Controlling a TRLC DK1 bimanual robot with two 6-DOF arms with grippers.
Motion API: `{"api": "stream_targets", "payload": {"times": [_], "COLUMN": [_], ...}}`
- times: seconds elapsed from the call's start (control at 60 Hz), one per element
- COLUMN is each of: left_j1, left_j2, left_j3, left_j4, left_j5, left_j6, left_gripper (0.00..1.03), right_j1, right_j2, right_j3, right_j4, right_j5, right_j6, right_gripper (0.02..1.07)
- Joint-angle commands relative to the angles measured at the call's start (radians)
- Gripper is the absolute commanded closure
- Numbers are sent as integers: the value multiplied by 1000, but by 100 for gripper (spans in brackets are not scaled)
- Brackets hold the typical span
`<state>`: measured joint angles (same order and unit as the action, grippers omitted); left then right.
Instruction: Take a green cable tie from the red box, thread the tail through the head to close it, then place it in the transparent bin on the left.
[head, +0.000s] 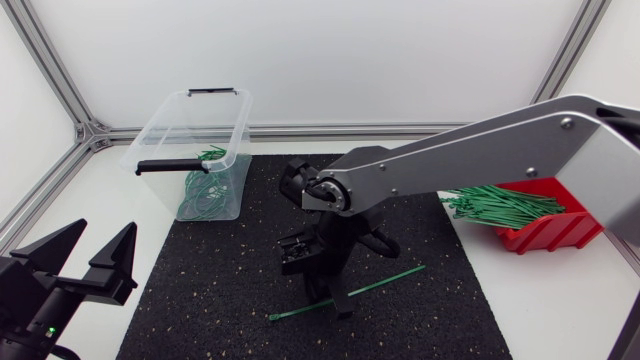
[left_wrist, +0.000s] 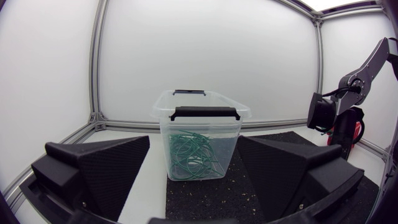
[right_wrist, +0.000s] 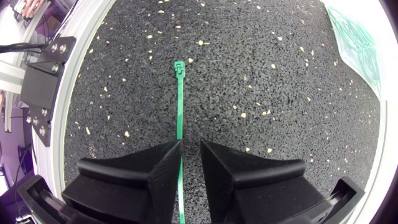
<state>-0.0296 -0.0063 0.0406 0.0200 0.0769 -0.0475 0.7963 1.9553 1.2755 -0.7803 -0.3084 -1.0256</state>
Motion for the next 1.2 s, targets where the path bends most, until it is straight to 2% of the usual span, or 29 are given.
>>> {"api": "stream_targets", "payload": {"times": [0.0, 0.133, 0.317, 0.467, 0.5, 1.1, 1.183], "left_j1": [-7, -6, -4, -6, -7, -9, -9], "left_j2": [6, 6, 5, 5, 5, 3, 3], "left_j3": [-39, -39, -39, -39, -39, -39, -39], "left_j4": [-26, -26, -26, -26, -28, -28, -28], "left_j5": [1, 1, 1, -5, -6, -11, -11], "left_j6": [20, 20, 20, 20, 20, 20, 20], "left_gripper": [4, 4, 4, 4, 4, 4, 4], "right_j1": [20, 72, 156, 161, 161, 165, 169], "right_j2": [-30, -78, -96, -79, -76, -7, 2], "right_j3": [-16, -71, -159, -156, -153, -82, -76], "right_j4": [16, 73, 211, 217, 220, 231, 237], "right_j5": [3, 12, 97, 100, 100, 98, 100], "right_j6": [4, 39, 93, 104, 107, 145, 153], "right_gripper": [66, 64, 65, 66, 70, 70, 73]}}
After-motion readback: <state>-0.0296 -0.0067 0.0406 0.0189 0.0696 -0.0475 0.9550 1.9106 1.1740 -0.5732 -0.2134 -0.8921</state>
